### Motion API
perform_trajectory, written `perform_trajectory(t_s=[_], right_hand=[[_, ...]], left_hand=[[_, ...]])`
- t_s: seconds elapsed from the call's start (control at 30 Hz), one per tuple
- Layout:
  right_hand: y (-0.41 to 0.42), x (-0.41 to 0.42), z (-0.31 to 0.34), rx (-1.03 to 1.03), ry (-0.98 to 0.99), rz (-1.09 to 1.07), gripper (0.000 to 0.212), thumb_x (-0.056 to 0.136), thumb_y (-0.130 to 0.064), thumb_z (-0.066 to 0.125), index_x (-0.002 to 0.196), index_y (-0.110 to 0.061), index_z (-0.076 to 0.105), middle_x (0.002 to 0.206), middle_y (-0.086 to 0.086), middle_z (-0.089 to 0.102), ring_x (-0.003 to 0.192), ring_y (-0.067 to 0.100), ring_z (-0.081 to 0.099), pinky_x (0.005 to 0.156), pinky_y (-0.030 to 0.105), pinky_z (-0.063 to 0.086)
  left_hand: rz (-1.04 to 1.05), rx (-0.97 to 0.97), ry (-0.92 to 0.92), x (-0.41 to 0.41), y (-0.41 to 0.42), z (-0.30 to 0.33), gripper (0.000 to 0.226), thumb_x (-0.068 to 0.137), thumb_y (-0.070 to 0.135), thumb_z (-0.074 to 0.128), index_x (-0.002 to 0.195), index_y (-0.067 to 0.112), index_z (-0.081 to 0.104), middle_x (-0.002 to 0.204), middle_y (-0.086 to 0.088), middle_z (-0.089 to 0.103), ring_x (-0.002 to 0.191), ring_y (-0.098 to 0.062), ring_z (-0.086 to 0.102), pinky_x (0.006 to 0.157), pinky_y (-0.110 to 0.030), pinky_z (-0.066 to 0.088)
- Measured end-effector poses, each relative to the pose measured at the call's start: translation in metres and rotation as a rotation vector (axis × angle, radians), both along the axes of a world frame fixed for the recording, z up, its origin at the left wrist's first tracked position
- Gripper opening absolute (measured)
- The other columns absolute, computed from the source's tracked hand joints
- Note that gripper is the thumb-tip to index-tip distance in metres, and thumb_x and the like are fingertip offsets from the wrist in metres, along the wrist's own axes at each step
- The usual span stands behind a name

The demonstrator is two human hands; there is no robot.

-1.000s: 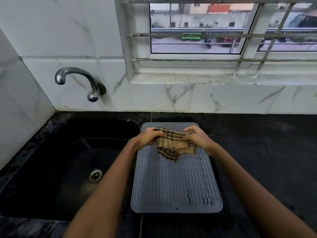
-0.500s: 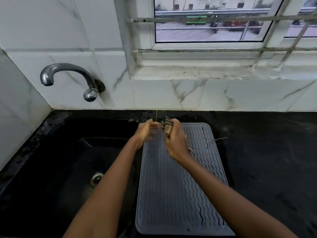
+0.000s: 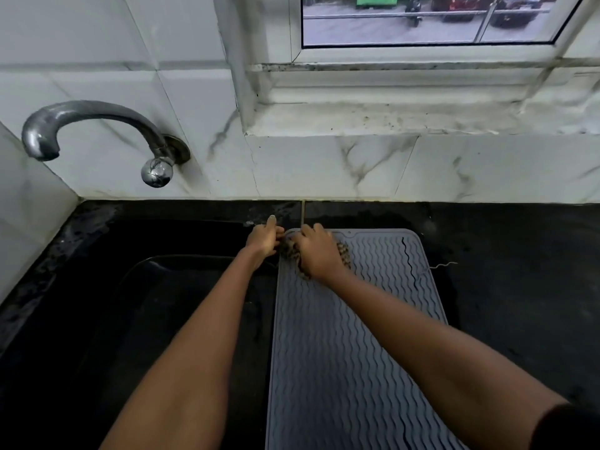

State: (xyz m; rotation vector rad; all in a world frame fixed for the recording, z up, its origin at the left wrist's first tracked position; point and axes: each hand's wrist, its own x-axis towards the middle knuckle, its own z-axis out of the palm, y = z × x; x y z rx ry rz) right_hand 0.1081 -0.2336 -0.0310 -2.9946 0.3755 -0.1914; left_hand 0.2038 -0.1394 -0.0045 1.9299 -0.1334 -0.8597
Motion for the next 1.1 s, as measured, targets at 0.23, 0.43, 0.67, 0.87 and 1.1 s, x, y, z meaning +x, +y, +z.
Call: perform_trajectory(t_s=[0.23,0.43,0.67,0.87,1.1], right_hand=[[-0.012,0.03,0.017,0.221,0.026,-0.173,0.031,0.088,-0.012,0.057,0.118,-0.015,0.057,0.126,0.012,0.054,0.118,0.034,0.046,0.092,0.046,0.041],[0.026,-0.033,0.0,0.2,0.044,-0.025,0.044,0.085,-0.031,0.063,0.126,-0.022,0.049,0.129,0.009,0.049,0.12,0.031,0.044,0.1,0.052,0.038],[-0.002,0.019,0.015,0.222,0.002,-0.115,0.034,0.084,-0.013,0.063,0.116,-0.018,0.053,0.126,0.011,0.047,0.11,0.034,0.048,0.078,0.039,0.045],[0.0,0.038,0.021,0.168,0.044,-0.286,0.035,0.086,-0.022,0.061,0.119,-0.018,0.054,0.129,0.011,0.051,0.117,0.034,0.046,0.094,0.043,0.038],[0.038,-0.031,0.002,0.275,0.021,-0.189,0.039,0.091,-0.029,0.053,0.126,-0.015,0.049,0.126,0.016,0.052,0.114,0.031,0.048,0.094,0.045,0.044]], left_hand=[[0.051,-0.057,0.026,-0.002,0.006,0.002,0.064,0.101,0.049,0.018,0.139,0.004,0.044,0.142,-0.012,0.048,0.124,-0.029,0.052,0.098,-0.041,0.042],[0.028,-0.042,0.023,0.002,0.007,0.001,0.073,0.1,0.054,0.011,0.138,0.004,0.047,0.143,-0.013,0.049,0.125,-0.028,0.052,0.104,-0.041,0.038],[0.024,-0.054,0.002,-0.004,0.01,-0.002,0.074,0.099,0.056,0.011,0.135,0.005,0.05,0.139,-0.012,0.052,0.126,-0.025,0.052,0.101,-0.039,0.039],[0.069,-0.126,-0.028,-0.019,0.015,-0.002,0.068,0.101,0.051,0.014,0.136,0.005,0.049,0.138,-0.014,0.053,0.122,-0.027,0.054,0.097,-0.036,0.041],[0.047,-0.079,0.002,-0.037,0.027,-0.002,0.075,0.099,0.057,0.012,0.125,0.005,0.059,0.127,-0.015,0.06,0.115,-0.029,0.057,0.096,-0.039,0.047]])
